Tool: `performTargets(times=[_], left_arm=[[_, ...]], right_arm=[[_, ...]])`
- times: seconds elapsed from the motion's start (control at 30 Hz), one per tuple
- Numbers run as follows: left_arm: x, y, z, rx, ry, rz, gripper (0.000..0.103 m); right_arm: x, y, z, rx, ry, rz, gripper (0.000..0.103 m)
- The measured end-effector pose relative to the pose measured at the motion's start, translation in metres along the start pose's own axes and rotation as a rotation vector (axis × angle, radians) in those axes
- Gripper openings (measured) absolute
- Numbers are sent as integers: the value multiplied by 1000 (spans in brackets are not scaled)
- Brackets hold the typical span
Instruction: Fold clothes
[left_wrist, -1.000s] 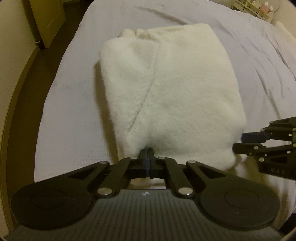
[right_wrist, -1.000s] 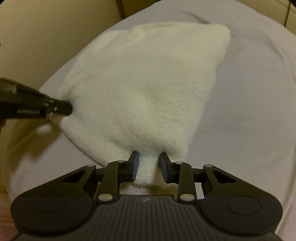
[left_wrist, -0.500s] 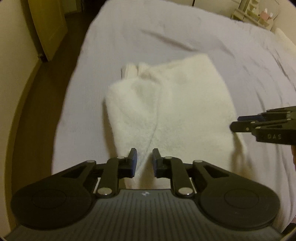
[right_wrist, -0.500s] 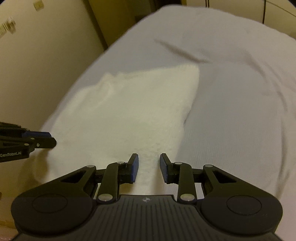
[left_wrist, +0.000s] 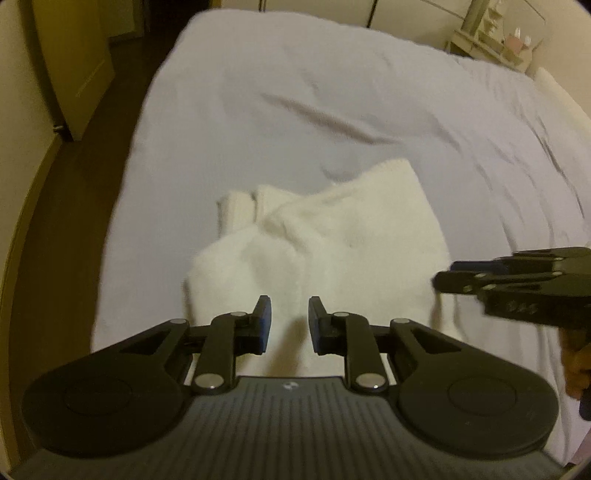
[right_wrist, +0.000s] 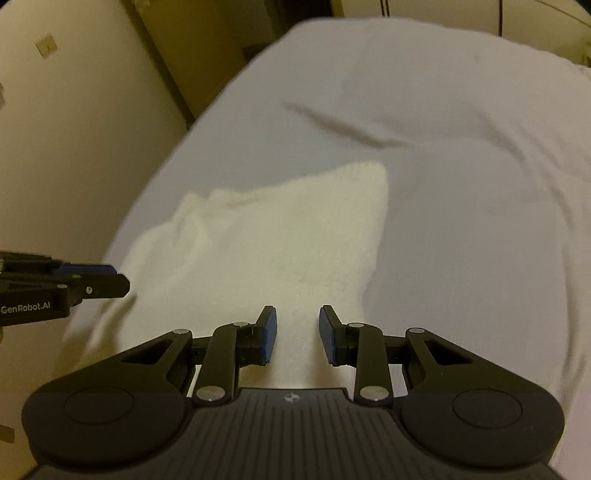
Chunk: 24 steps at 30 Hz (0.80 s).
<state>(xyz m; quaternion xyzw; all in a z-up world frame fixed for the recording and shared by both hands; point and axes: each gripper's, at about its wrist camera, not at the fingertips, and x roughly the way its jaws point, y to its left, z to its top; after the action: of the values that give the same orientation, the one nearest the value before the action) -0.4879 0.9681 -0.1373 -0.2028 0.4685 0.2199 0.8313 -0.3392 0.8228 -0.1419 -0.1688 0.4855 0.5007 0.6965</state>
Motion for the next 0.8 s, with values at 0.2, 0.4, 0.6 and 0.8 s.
performTargets(times=[0.2, 0.4, 0.6, 0.8], left_arm=[[14, 7, 2, -94, 34, 20, 21], [-27, -4, -14, -212, 73, 81, 26], [-67, -23, -38, -308, 123, 147, 44], [-116, -51, -47, -334, 102, 188, 66]], right_arm=[[9, -3, 2, 28, 59, 8, 32], [-26, -16, -3, 81, 66, 58, 61], [-56, -15, -28, 60, 129, 33, 83], [-105, -11, -40, 65, 105, 39, 89]])
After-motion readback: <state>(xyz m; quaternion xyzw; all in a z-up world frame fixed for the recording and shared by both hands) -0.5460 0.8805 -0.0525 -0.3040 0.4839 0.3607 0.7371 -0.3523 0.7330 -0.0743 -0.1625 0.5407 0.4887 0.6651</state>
